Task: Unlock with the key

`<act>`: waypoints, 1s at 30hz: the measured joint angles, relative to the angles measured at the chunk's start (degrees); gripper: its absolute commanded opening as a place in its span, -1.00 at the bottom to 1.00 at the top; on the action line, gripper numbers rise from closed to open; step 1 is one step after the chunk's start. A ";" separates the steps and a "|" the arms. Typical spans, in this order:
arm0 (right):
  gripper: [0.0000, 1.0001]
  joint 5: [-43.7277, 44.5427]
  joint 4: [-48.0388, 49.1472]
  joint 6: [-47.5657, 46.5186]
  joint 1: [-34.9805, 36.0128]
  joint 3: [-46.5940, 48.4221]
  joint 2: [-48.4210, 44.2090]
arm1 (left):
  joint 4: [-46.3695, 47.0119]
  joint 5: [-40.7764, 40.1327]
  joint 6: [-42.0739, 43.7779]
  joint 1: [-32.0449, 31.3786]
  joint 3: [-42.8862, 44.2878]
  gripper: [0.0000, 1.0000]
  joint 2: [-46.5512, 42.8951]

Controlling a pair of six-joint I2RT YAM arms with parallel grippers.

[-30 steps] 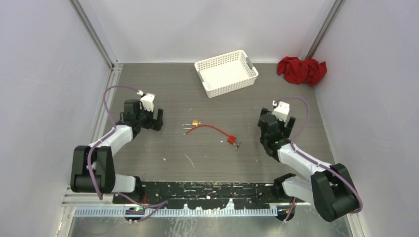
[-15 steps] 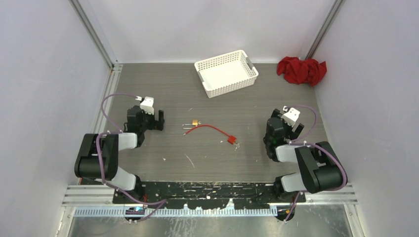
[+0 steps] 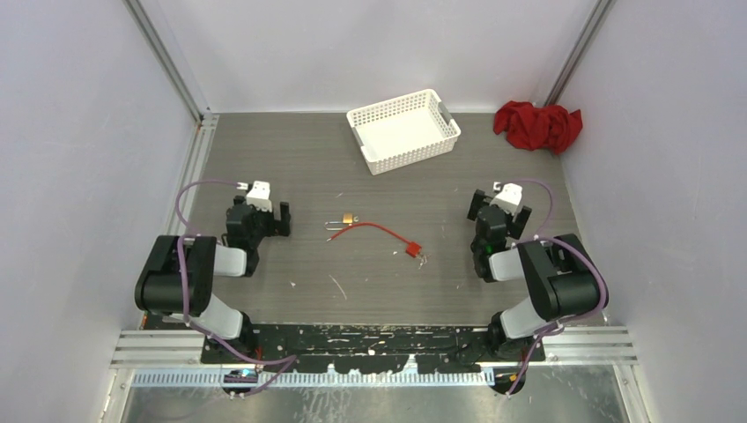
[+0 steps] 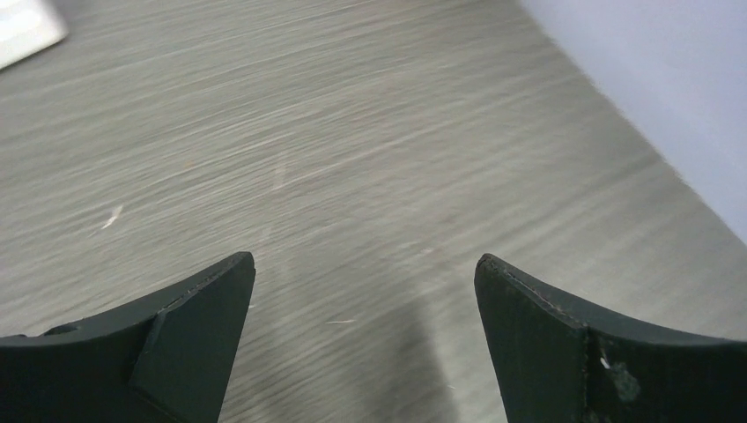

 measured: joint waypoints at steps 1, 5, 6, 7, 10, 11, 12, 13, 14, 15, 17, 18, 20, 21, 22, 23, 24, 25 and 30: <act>1.00 -3.17 0.09 -1.09 -0.35 0.42 0.68 | -0.09 -0.17 -0.09 0.00 0.33 0.99 0.09; 1.00 -13.27 0.68 -2.62 -2.86 1.25 1.46 | 0.04 -1.09 -0.42 0.00 1.51 0.99 0.09; 1.00 -15.30 1.62 -2.78 -3.56 0.90 1.46 | 0.15 -1.31 -0.44 0.02 1.55 0.99 0.09; 1.00 -17.18 2.73 -3.02 -4.20 0.31 1.46 | 0.17 -1.46 -0.44 0.02 1.55 0.99 0.09; 1.00 -20.68 5.14 -3.54 -5.01 -1.36 1.73 | 0.20 -2.60 -0.96 0.00 1.57 0.99 0.09; 1.00 -21.64 5.73 -3.65 -5.07 -1.68 1.97 | 0.20 -3.08 -1.29 0.00 1.57 0.99 0.09; 1.00 -22.36 6.12 -3.74 -5.09 -1.86 2.14 | 0.20 -3.61 -1.46 0.00 1.60 0.99 0.09; 1.00 -22.77 6.38 -3.85 -5.09 -1.90 2.25 | 0.20 -3.96 -1.53 0.00 1.60 0.99 0.09; 1.00 -23.37 6.73 -3.89 -5.09 -1.95 2.34 | 0.20 -4.22 -1.57 0.00 1.60 0.99 0.09; 1.00 -23.78 7.21 -3.98 -5.09 -2.03 2.34 | 0.20 -4.48 -1.66 0.00 1.60 0.99 0.09; 1.00 -24.24 8.59 -4.09 -5.09 -2.40 2.34 | 0.20 -4.66 -1.70 0.00 1.60 0.99 0.09; 1.00 -24.39 9.11 -4.11 -5.09 -2.58 2.34 | 0.20 -4.74 -1.73 0.00 1.60 0.99 0.09; 1.00 -24.55 9.53 -4.22 -5.09 -2.62 2.36 | 0.20 -4.92 -1.73 0.00 1.60 0.99 0.09; 1.00 -24.59 9.75 -4.26 -5.09 -2.62 2.36 | 0.20 -4.94 -1.73 0.00 1.60 0.99 0.09; 1.00 -24.63 9.97 -4.26 -5.09 -2.62 2.36 | 0.20 -4.98 -1.75 0.00 1.60 0.99 0.09; 1.00 -24.65 10.16 -4.28 -5.09 -2.62 2.36 | 0.20 -5.03 -1.75 0.00 1.60 0.99 0.09; 1.00 -24.68 10.27 -4.31 -5.09 -2.62 2.36 | 0.20 -5.07 -1.75 0.00 1.62 0.99 0.09; 1.00 -24.68 10.34 -4.31 -5.09 -2.62 2.36 | 0.20 -5.09 -1.77 0.00 1.62 0.99 0.09; 1.00 -24.68 10.36 -4.46 -5.09 -2.62 2.36 | 0.20 -5.09 -1.84 0.00 1.62 0.99 0.09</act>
